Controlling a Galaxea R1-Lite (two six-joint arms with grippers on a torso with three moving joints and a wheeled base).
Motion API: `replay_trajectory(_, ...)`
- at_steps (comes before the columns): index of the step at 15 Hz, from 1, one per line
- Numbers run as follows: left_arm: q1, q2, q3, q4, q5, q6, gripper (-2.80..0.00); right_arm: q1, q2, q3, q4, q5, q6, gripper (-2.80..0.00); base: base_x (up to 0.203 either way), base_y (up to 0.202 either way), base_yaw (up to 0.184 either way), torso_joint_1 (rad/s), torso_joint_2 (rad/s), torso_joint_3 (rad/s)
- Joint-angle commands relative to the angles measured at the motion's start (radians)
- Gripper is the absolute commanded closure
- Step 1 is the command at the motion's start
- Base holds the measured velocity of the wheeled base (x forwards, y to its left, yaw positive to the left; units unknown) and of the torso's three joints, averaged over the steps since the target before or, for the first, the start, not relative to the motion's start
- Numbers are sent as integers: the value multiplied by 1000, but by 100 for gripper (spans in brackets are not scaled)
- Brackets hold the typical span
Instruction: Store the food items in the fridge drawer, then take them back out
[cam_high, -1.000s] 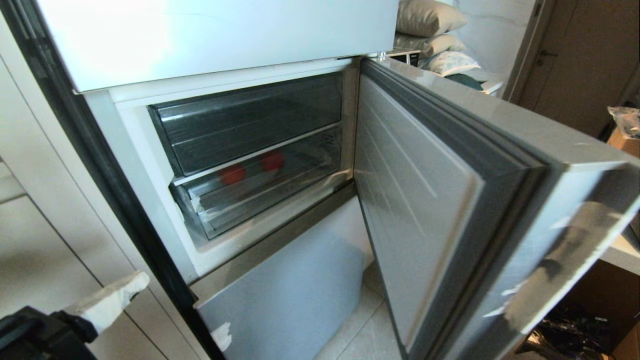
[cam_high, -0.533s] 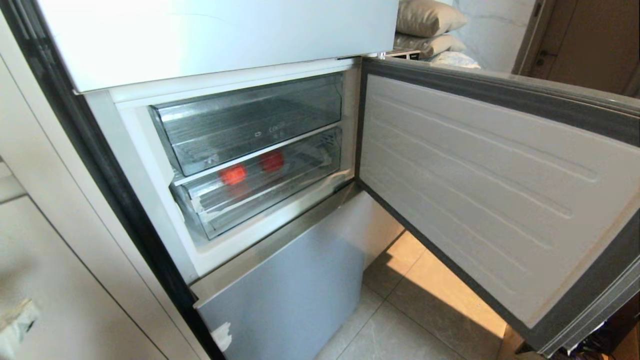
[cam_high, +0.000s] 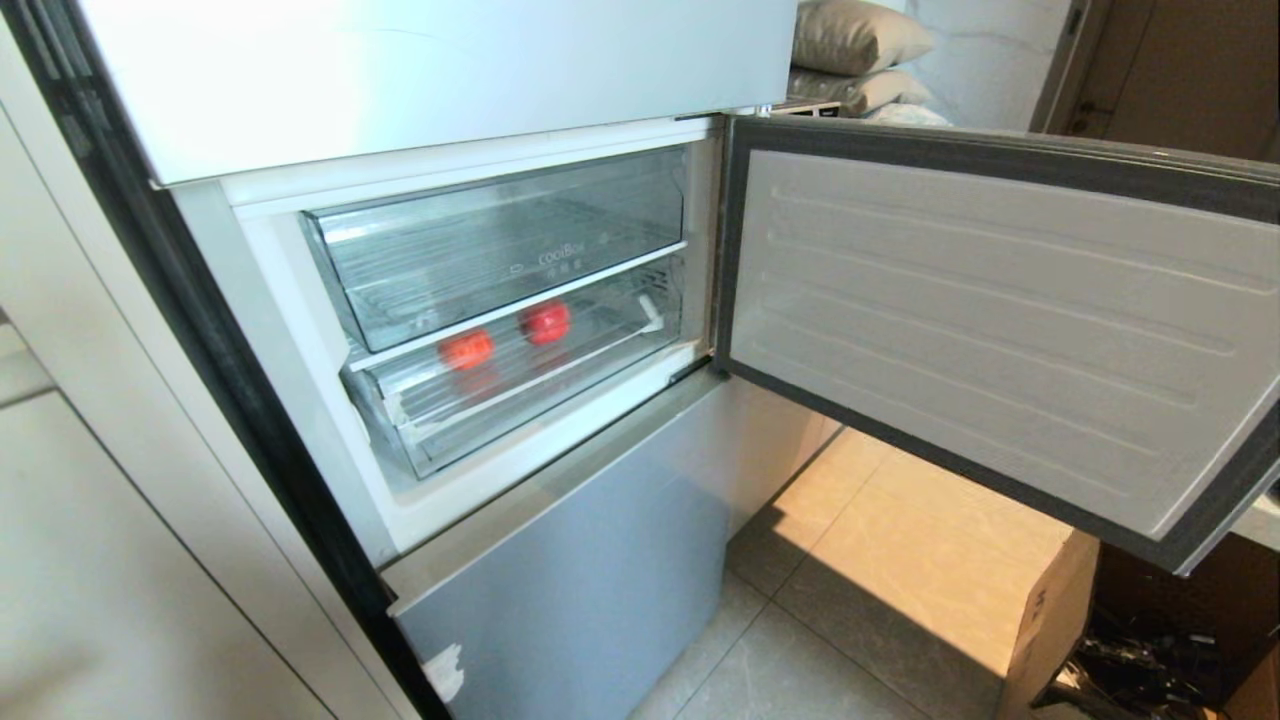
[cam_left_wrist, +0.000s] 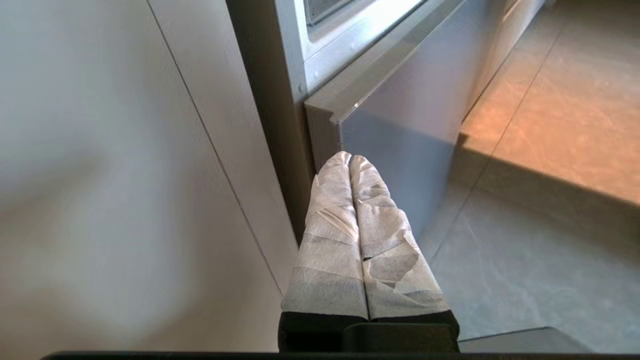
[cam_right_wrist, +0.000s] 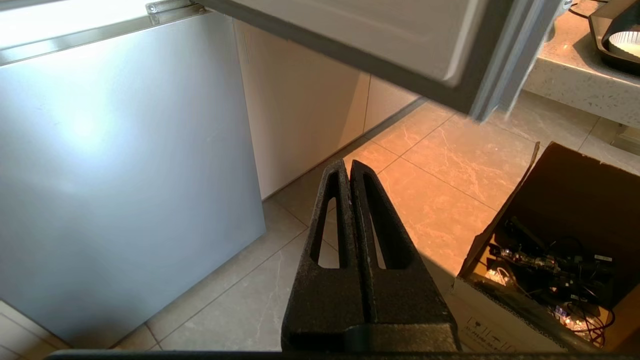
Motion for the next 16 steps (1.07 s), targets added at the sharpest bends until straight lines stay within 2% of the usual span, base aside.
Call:
replay_trajectory(1, 6, -47, 9, -2, 28, -97, 0, 0, 2, 0, 0, 0, -1, 0, 0, 0, 0, 0, 0, 0)
replay_trajectory(16, 6, -47, 9, -4, 36, -108, 0, 0, 2, 0, 0, 1, -6, 0, 0, -1, 5, 0, 0, 0)
